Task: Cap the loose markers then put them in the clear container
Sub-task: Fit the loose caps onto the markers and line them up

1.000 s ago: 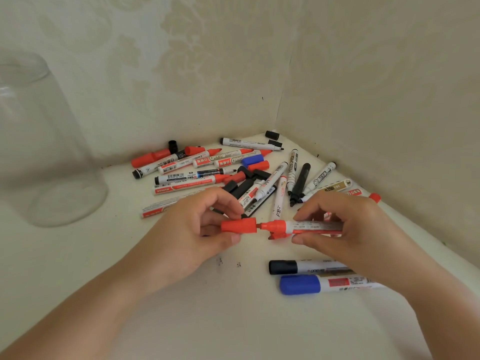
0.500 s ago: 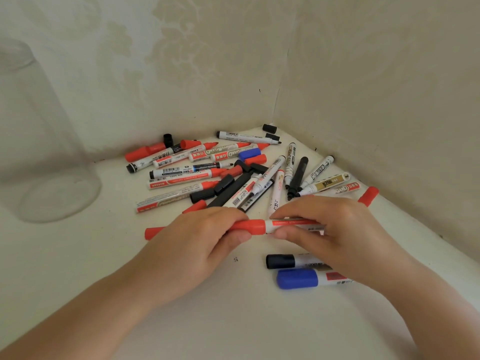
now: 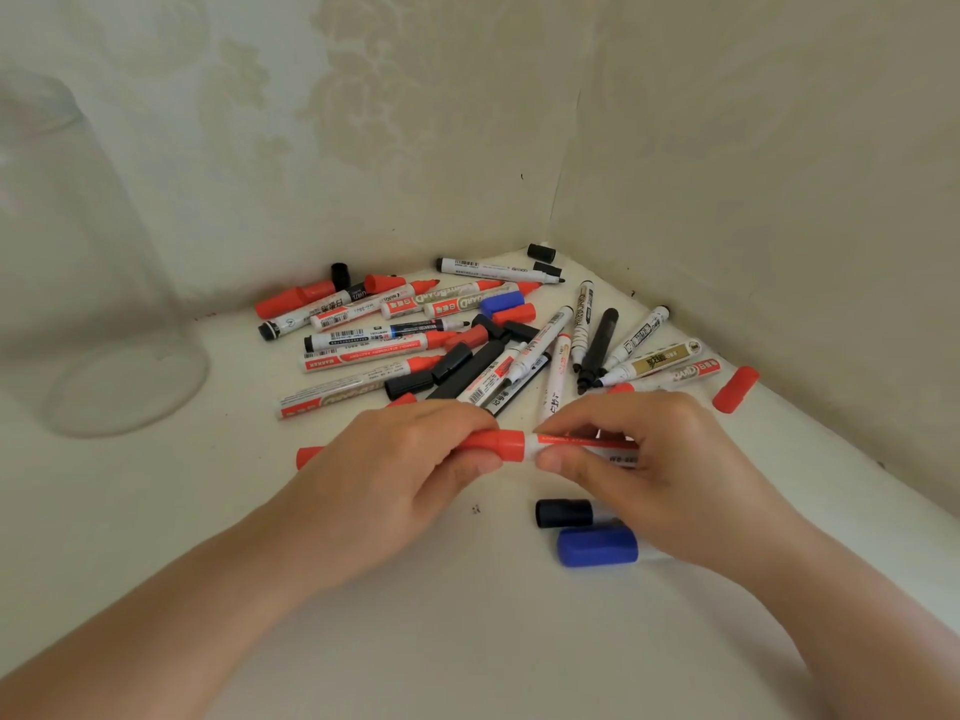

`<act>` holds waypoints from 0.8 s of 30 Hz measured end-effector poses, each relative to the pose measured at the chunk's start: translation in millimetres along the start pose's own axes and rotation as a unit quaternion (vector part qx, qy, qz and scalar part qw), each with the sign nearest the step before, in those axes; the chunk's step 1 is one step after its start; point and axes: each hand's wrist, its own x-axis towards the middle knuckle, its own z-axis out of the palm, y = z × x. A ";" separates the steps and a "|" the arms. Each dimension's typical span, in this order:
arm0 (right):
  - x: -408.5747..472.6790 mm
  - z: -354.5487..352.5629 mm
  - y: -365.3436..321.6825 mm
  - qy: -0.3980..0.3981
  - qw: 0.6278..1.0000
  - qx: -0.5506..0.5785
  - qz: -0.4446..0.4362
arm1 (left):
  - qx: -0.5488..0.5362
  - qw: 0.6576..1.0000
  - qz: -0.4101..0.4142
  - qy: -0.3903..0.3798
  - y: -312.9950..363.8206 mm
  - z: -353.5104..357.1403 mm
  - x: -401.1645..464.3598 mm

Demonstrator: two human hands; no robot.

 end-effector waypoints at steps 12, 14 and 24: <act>-0.2 -46.3 39.8 -0.102 0.993 -0.035 0.055 | -0.026 0.994 -0.100 0.044 -4.5 -6.9 1.3; -0.4 -43.7 39.7 -0.134 0.988 -0.052 0.052 | -0.022 0.993 -0.109 0.040 -4.4 -8.4 1.3; -1.0 -39.7 37.1 -0.194 0.980 -0.033 0.036 | -0.006 0.986 -0.152 0.061 -6.4 -13.6 3.3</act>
